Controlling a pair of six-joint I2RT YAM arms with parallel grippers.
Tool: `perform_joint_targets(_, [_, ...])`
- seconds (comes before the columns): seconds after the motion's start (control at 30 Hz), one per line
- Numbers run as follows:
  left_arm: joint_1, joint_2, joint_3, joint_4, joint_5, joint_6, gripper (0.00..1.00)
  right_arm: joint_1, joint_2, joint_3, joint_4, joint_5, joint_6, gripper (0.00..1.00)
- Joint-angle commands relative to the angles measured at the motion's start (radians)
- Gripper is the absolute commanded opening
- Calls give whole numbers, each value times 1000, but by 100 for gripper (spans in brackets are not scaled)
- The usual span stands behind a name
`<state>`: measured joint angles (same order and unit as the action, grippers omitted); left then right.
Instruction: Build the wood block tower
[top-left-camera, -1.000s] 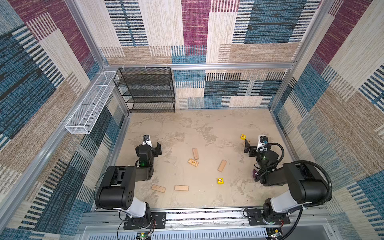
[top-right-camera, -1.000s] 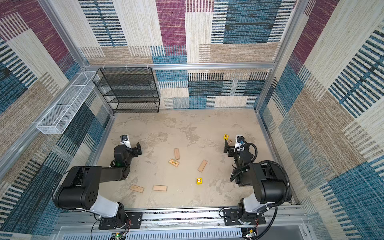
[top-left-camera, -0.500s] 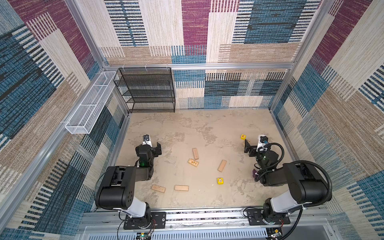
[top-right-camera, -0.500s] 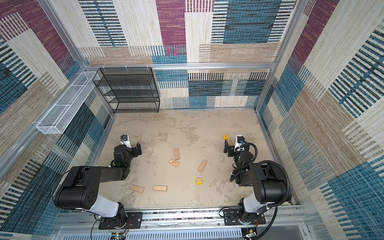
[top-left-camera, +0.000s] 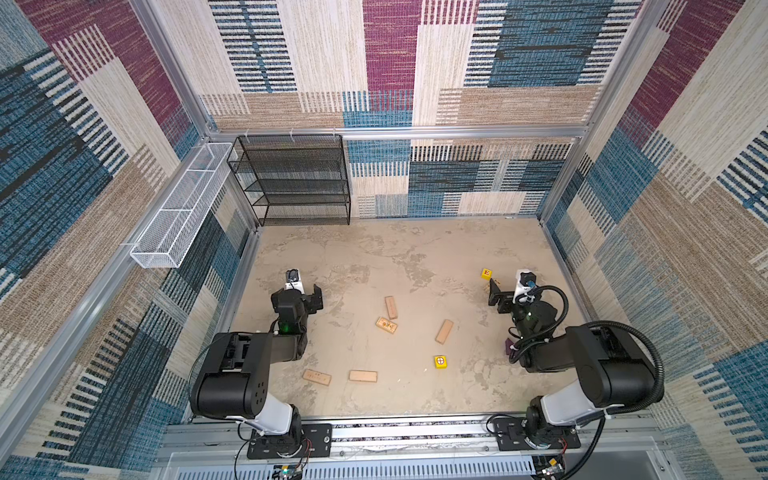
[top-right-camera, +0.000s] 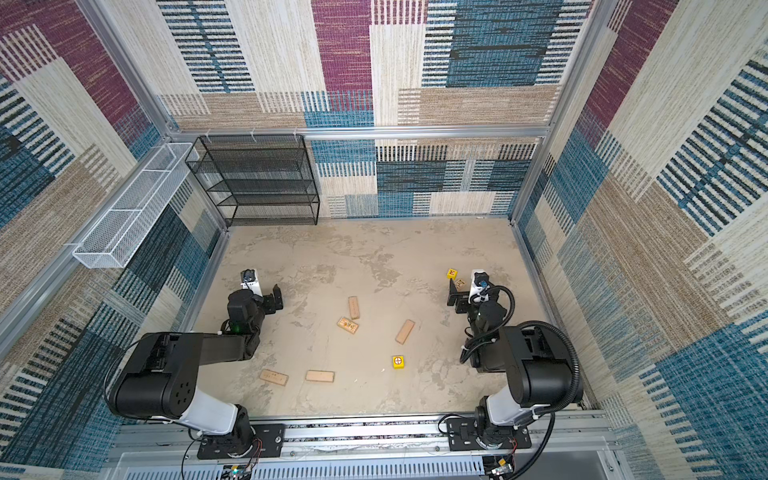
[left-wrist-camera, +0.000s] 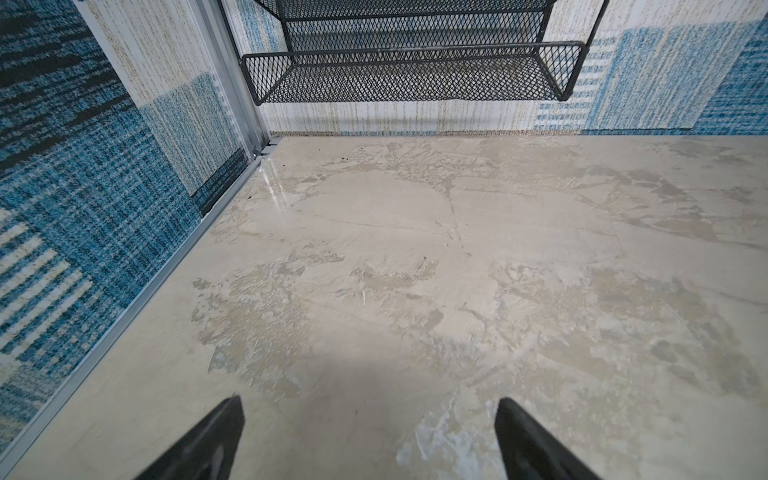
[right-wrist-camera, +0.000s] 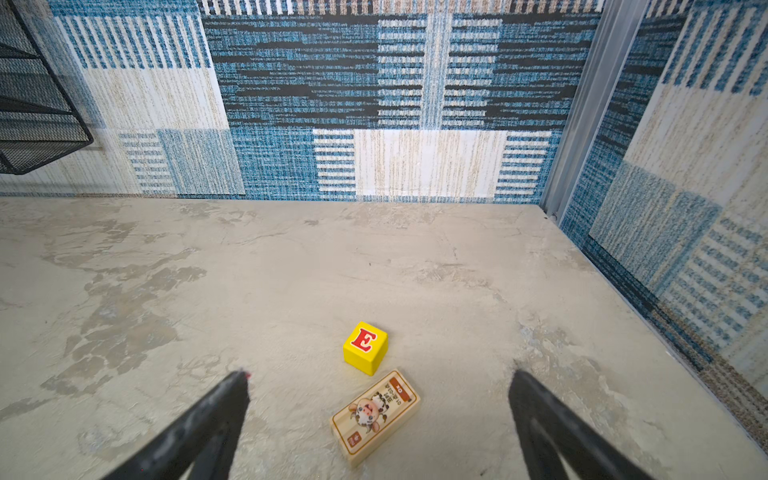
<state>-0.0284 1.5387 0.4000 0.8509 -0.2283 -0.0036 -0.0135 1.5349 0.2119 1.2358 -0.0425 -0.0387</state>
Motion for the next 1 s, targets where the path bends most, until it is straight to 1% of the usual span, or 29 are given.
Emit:
perform_joint_targets(0.0, [1,0,6,8,12,4,97,0,-1,4,36,3,11,100])
perform_joint_targets(0.17, [0,-7,2,17,8,7,96,0,-7,-3,42,12,12,100])
perform_joint_targets(0.2, [0,-26,3,-2,11,7,95,0,-26,-7,38,19,16,100])
perform_joint_targets(0.23, [-1,-64,3,-31,10,7,95,0,-68,0,-10,33,23,100])
perform_joint_targets(0.3, [-2,-175,-4,-106,1,6,95,0,-191,84,-273,61,45,98])
perform_joint_targets(0.33, [-5,-241,-2,-148,-7,5,95,0,-252,147,-420,67,79,96])
perform_joint_targets(0.37, [-7,-326,11,-222,-14,-12,94,0,-304,194,-522,39,95,94])
perform_joint_targets(0.4, [-7,-398,44,-341,-13,-38,94,1,-350,226,-584,2,107,92])
perform_joint_targets(0.47, [-7,-526,139,-537,7,-84,93,4,-423,299,-706,-66,149,90])
perform_joint_targets(0.53, [-8,-595,243,-679,51,-123,92,9,-458,408,-868,-134,200,87])
perform_joint_targets(0.6, [-11,-628,369,-837,116,-150,90,25,-456,516,-1015,-183,218,85])
perform_joint_targets(0.7, [-15,-620,587,-1096,237,-161,84,88,-434,654,-1219,-198,184,85])
perform_joint_targets(0.8, [-22,-583,772,-1319,351,-135,84,155,-402,758,-1372,-214,152,85])
perform_joint_targets(0.87, [-24,-565,843,-1430,434,-99,85,200,-383,819,-1468,-220,145,83])
perform_joint_targets(0.93, [-25,-551,869,-1509,497,-57,87,257,-386,848,-1527,-185,145,81])
perform_joint_targets(0.97, [-25,-546,870,-1541,510,-36,97,292,-396,850,-1540,-163,147,80])
